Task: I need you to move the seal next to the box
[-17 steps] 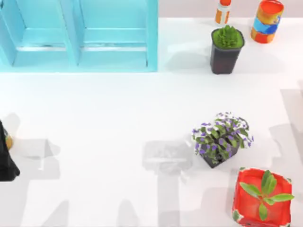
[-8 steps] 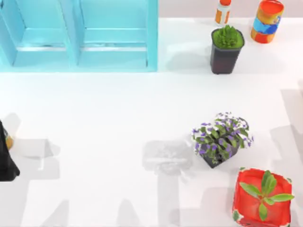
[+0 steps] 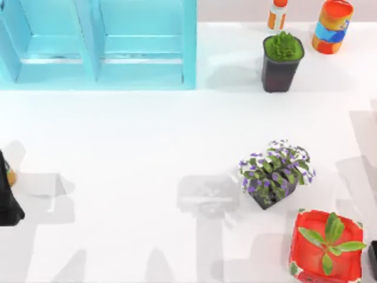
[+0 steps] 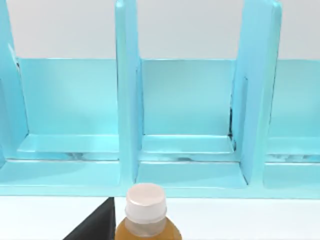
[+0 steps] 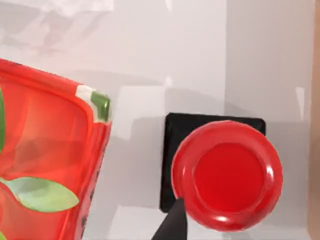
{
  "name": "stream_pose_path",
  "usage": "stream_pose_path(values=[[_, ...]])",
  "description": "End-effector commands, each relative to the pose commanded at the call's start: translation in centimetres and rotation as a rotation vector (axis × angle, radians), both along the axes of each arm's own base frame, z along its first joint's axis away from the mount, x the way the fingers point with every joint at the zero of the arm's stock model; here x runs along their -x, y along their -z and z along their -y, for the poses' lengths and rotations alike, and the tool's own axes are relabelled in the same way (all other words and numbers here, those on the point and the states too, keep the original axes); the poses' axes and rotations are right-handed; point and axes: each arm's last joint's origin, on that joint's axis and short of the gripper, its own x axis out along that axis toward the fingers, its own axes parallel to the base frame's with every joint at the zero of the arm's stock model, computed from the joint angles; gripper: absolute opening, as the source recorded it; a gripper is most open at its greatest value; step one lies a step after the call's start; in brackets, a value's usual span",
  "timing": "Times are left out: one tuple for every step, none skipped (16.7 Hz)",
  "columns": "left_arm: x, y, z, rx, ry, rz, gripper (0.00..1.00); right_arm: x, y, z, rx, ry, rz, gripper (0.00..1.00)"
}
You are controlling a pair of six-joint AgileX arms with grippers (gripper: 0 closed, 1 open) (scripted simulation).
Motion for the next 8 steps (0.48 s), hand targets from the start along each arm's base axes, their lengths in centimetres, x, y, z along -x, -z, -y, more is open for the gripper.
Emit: stream_pose_path(values=[[0.00,0.00,0.00,0.000,0.000,0.000,1.00,0.00,0.00,0.00,0.000,0.000,0.000,0.90],[0.00,0.00,0.00,0.000,0.000,0.000,1.00,0.00,0.00,0.00,0.000,0.000,0.000,0.98],[0.00,0.00,0.00,0.000,0.000,0.000,1.00,0.00,0.00,0.00,0.000,0.000,0.000,1.00],[0.00,0.00,0.00,0.000,0.000,0.000,1.00,0.00,0.00,0.00,0.000,0.000,0.000,1.00],[0.00,0.00,0.00,0.000,0.000,0.000,1.00,0.00,0.00,0.00,0.000,0.000,0.000,1.00],[0.00,0.00,0.00,0.000,0.000,0.000,1.00,0.00,0.00,0.00,0.000,0.000,0.000,1.00],[0.00,0.00,0.00,0.000,0.000,0.000,1.00,0.00,0.00,0.00,0.000,0.000,0.000,1.00],[0.00,0.00,0.00,0.000,0.000,0.000,1.00,0.00,0.00,0.00,0.000,0.000,0.000,1.00]])
